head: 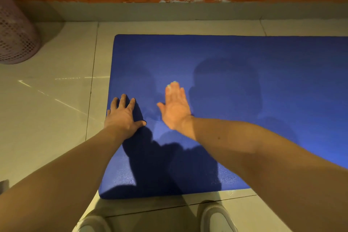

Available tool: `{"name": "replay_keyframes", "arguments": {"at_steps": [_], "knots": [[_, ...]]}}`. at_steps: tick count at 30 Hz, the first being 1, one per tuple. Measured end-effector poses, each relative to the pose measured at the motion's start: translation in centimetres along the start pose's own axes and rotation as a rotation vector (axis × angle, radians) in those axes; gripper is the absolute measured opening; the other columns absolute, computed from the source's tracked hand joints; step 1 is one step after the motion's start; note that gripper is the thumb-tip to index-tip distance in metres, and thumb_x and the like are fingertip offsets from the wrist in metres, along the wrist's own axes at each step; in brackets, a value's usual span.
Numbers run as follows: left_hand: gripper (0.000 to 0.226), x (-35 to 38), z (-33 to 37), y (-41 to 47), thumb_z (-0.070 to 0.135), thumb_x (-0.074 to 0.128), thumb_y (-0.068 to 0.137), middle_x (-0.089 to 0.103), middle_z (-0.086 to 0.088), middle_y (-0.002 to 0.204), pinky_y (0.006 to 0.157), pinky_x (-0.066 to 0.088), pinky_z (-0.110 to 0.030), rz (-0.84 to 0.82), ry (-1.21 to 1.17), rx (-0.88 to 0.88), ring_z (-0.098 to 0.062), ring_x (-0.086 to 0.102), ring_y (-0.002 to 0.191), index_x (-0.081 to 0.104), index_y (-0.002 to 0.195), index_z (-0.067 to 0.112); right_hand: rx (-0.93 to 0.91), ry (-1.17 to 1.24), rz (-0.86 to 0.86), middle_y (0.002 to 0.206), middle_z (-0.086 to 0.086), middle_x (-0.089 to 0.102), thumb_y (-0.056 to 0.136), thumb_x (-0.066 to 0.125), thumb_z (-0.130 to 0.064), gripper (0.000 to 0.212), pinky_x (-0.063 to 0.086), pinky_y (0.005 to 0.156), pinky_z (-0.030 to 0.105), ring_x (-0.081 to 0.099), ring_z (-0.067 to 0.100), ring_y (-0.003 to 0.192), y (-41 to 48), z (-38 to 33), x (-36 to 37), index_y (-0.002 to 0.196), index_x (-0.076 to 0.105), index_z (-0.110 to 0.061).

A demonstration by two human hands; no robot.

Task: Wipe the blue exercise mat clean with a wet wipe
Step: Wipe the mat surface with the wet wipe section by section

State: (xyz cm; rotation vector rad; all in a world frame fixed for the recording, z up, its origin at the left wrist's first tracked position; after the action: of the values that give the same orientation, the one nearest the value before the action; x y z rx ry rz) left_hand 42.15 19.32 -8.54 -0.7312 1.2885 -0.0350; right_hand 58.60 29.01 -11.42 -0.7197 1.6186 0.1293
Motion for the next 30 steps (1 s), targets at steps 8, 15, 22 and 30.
{"name": "replay_keyframes", "arguments": {"at_steps": [8, 15, 22, 30], "knots": [[0.094, 0.6, -0.3, -2.4, 0.066, 0.061, 0.086, 0.008, -0.002, 0.165, 0.117, 0.033, -0.046, 0.066, 0.070, -0.007, -0.030, 0.009, 0.150, 0.017, 0.159, 0.025, -0.148, -0.028, -0.018, 0.171, 0.013, -0.003, 0.107, 0.034, -0.048, 0.077, -0.009, 0.127, 0.039, -0.010, 0.025, 0.157, -0.8, 4.0, 0.3, 0.162, 0.001, -0.005], [0.106, 1.7, -0.6, -3.8, 0.069, 0.066, 0.081, -0.004, 0.002, 0.166, 0.115, 0.036, -0.048, -0.002, 0.040, -0.015, -0.028, -0.002, 0.152, 0.009, 0.160, 0.025, 0.228, -0.049, 0.010, 0.168, 0.019, -0.012, 0.107, 0.016, -0.053, 0.079, -0.010, 0.126, 0.045, -0.017, 0.033, 0.155, -2.2, 7.2, -0.3, 0.160, -0.007, 0.001], [0.108, 2.0, -0.4, -3.7, 0.069, 0.067, 0.079, -0.007, 0.003, 0.166, 0.110, 0.042, -0.048, 0.015, 0.045, -0.029, -0.027, -0.005, 0.152, 0.011, 0.160, 0.025, -0.153, -0.108, -0.043, 0.169, 0.015, -0.014, 0.109, 0.021, -0.051, 0.077, -0.009, 0.126, 0.045, -0.020, 0.030, 0.155, -4.5, -3.4, 3.1, 0.160, -0.008, -0.001], [0.106, 2.1, -0.5, -3.7, 0.069, 0.066, 0.081, -0.007, 0.003, 0.166, 0.111, 0.041, -0.051, 0.011, 0.044, -0.032, -0.030, -0.004, 0.151, 0.009, 0.160, 0.027, 0.088, -0.136, 0.008, 0.170, 0.014, -0.007, 0.108, 0.022, -0.051, 0.076, -0.011, 0.126, 0.041, -0.012, 0.028, 0.157, -5.0, 9.2, 0.8, 0.161, -0.003, -0.003]]}}
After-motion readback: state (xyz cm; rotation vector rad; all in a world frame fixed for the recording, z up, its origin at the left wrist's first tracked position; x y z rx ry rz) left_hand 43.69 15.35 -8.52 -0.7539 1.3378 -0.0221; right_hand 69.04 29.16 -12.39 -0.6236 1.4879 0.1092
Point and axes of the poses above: each hand's wrist, its own y-axis towards the middle knuckle, its own x-axis out of the palm, z = x × y, the point moved 3 cm from there along y, towards the middle knuckle
